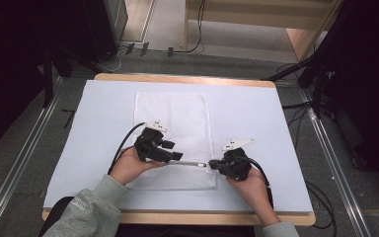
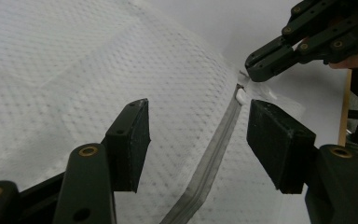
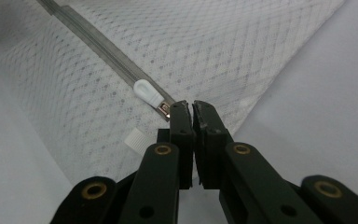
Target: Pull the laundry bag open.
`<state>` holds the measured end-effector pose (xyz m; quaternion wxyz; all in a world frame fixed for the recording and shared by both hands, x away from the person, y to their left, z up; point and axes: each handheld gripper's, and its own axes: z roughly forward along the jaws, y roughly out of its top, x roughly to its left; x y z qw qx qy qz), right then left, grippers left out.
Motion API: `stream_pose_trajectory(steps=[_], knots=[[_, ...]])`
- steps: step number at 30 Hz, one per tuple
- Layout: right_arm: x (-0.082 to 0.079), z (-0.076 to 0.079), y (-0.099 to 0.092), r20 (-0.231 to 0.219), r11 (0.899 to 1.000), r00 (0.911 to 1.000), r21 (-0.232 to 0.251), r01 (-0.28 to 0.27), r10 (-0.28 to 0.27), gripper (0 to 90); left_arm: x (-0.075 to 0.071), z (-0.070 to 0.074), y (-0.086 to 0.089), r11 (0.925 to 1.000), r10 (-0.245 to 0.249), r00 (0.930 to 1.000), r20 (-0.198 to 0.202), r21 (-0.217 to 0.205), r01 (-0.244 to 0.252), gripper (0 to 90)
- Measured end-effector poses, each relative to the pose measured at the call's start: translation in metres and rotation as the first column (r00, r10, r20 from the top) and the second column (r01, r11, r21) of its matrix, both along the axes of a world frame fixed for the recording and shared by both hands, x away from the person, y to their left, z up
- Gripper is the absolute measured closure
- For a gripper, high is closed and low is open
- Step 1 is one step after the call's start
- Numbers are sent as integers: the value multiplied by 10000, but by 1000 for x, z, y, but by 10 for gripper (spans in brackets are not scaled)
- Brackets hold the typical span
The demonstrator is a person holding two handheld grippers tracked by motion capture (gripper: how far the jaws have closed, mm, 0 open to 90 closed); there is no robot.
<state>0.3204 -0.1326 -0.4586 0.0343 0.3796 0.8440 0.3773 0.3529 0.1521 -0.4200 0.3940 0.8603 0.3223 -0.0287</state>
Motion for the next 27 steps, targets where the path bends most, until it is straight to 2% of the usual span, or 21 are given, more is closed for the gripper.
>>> stream_pose_trajectory(steps=[3,10,12,17,19,22,27], knots=[[2,-3,1,-89,10000,10000,-3,21,-21,884,-1,-2,-8,9997,-164,9999,-22,155,164,433],[3,-7,4,-197,9999,9998,-160,18,-21,889,-5,-6,-24,9989,-409,9991,-118,206,412,540],[4,-8,5,-199,9997,9998,-247,-19,14,892,-6,-9,-30,9988,-486,9987,-174,107,488,571],[4,-10,9,129,9990,9997,-401,-193,198,895,-5,-14,-35,9983,-578,9970,-521,-94,574,654],[4,-10,9,136,9990,9997,-386,-203,208,894,-4,-16,-37,9980,-591,9959,-679,-248,575,695],[4,-11,9,89,9992,9999,-369,-136,140,894,-4,-20,-41,9979,-618,9951,-776,-263,599,730],[7,-11,8,37,9996,9998,-227,-175,176,900,-5,-26,-46,9969,-786,9937,-804,10,789,752]])
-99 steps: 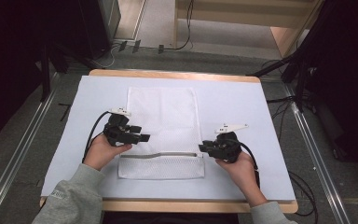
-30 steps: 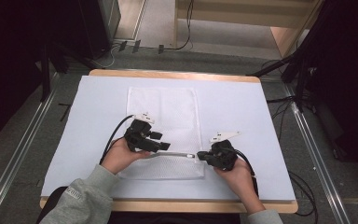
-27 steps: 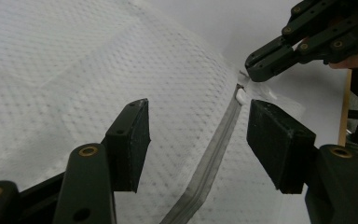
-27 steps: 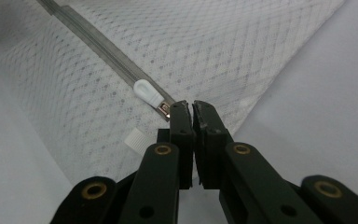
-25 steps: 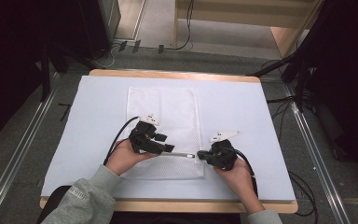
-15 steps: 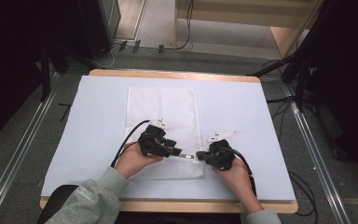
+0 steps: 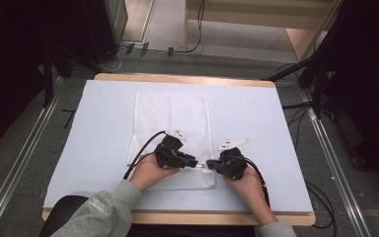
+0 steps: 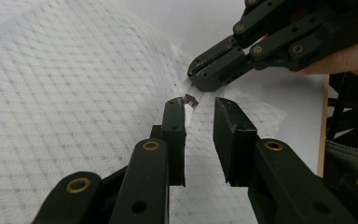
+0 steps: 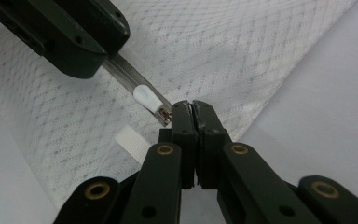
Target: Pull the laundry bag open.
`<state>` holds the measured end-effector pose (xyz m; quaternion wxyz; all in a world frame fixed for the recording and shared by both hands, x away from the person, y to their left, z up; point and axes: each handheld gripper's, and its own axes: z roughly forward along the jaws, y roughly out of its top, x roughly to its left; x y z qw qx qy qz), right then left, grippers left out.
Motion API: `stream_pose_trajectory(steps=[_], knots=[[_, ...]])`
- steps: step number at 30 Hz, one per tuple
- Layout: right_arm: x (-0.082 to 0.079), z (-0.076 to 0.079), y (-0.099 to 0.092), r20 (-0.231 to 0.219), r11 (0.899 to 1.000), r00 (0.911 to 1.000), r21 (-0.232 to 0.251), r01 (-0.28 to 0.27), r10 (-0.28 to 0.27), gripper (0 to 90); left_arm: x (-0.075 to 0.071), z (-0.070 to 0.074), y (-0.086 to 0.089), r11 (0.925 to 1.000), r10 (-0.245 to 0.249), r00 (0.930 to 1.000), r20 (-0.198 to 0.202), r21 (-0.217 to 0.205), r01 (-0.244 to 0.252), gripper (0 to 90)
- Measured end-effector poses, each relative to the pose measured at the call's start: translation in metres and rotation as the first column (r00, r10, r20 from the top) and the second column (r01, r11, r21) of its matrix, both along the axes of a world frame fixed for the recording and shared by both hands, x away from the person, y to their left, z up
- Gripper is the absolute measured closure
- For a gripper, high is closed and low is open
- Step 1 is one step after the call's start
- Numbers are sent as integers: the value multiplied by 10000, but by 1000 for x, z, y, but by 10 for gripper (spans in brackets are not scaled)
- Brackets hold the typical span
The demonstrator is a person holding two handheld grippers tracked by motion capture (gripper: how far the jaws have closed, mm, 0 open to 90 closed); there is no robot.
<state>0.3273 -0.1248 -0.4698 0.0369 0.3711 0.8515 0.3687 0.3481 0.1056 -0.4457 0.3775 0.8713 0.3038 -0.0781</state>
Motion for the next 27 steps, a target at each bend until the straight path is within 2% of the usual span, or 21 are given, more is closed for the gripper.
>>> stream_pose_trajectory(steps=[6,11,14,19,27], knots=[[1,-1,-1,14,9999,9999,16,-119,119,900,2,-8,-6,10000,8,10000,-70,99,-8,761],[-1,0,1,310,9996,9993,-212,-211,217,900,5,-15,-9,9995,127,9999,-15,304,-126,760],[-1,0,1,327,9995,9992,-231,-205,213,900,6,-18,-10,9993,99,10000,-3,373,-99,761],[-1,0,1,296,9996,9993,-205,-218,224,900,7,-23,-11,9999,98,10000,7,96,-98,775],[-1,-1,0,198,9997,9996,-110,-207,209,900,5,-23,-11,9999,52,10000,-34,95,-52,793]])
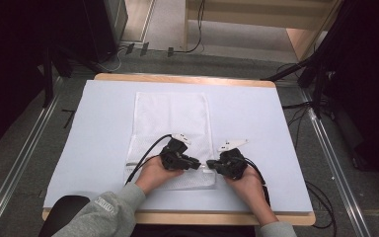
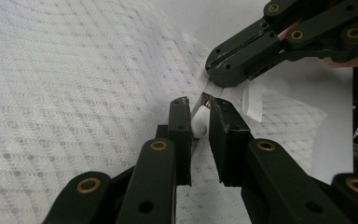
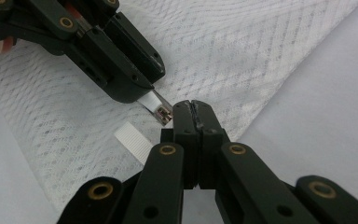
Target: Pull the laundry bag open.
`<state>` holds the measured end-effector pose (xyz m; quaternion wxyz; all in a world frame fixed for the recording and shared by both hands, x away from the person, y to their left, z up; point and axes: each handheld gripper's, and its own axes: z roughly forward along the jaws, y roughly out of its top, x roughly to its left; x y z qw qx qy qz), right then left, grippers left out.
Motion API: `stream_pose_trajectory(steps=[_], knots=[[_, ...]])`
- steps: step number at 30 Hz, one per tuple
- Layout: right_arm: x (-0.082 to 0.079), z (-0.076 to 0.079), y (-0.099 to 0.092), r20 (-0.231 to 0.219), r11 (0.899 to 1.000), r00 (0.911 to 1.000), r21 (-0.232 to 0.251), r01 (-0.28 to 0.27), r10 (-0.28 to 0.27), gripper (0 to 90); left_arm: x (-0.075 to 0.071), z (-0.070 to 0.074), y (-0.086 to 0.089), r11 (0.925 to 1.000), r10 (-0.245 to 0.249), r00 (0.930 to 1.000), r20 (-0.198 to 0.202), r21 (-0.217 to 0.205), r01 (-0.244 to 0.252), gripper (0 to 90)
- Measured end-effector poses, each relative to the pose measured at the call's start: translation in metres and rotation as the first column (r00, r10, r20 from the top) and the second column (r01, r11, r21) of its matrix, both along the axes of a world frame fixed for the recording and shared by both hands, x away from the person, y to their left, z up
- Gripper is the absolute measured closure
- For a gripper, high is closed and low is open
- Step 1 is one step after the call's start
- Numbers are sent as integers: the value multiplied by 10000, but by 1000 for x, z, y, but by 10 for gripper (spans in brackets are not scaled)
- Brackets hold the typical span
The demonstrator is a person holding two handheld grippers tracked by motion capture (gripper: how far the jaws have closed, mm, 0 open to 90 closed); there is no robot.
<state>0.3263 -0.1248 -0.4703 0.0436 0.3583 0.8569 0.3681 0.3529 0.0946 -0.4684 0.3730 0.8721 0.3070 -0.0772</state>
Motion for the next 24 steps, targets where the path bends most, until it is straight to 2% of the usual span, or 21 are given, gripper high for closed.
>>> stream_pose_trajectory(steps=[14,24], knots=[[0,0,0,2,10000,10000,21,-7,7,900,-4,-1,-4,9998,-194,9998,-6,-98,194,809],[0,0,-1,4,10000,10000,25,-15,15,900,0,-4,-5,9995,-81,9994,-335,-311,70,865]])
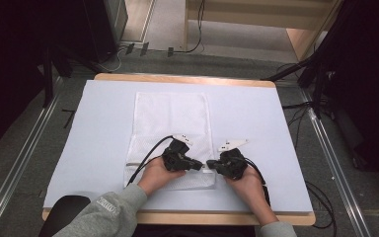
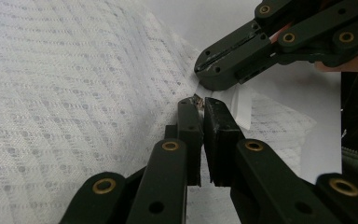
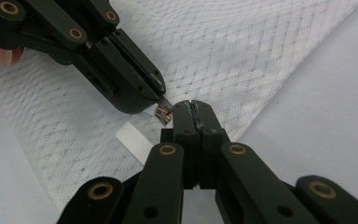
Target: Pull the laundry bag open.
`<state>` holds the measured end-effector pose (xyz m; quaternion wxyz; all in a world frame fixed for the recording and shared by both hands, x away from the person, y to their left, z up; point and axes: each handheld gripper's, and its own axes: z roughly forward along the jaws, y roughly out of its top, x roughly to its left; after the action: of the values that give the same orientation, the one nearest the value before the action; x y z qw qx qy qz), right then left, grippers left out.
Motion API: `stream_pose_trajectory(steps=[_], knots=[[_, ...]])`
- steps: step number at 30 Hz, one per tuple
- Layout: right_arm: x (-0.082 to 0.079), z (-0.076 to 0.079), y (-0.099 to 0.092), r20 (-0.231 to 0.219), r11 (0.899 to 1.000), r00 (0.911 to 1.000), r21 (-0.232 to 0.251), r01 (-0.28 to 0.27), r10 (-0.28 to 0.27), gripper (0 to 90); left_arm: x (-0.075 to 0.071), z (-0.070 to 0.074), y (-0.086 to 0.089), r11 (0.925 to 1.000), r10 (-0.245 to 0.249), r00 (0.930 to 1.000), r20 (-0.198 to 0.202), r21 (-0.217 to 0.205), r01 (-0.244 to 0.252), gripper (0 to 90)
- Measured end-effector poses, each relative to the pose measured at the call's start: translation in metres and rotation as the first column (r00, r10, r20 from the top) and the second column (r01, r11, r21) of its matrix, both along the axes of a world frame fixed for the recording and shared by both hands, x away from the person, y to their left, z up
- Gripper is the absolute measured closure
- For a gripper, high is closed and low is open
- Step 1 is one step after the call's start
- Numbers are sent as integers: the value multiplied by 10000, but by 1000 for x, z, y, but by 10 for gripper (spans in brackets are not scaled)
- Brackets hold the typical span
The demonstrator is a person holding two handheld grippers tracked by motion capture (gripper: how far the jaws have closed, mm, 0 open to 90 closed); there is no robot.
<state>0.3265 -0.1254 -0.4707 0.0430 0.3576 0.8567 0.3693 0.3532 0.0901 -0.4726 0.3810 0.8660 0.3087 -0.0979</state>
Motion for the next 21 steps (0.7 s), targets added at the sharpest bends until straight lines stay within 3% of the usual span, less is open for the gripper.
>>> stream_pose_trajectory(steps=[7,12,17,21], knots=[[0,0,0,-9,10000,10000,36,13,-13,900,-2,-1,-5,10000,95,9999,135,-28,-94,863],[0,-1,-1,70,9999,10000,108,-24,24,900,1,-2,-3,9998,120,9996,-269,-139,-124,877],[-3,-4,-2,435,9997,9989,140,-200,194,900,3,-1,-2,9998,134,9986,-503,-156,-142,878],[-4,-3,-1,598,9996,9978,-41,-276,278,900,8,1,3,9990,404,9946,-960,-126,-418,879]])
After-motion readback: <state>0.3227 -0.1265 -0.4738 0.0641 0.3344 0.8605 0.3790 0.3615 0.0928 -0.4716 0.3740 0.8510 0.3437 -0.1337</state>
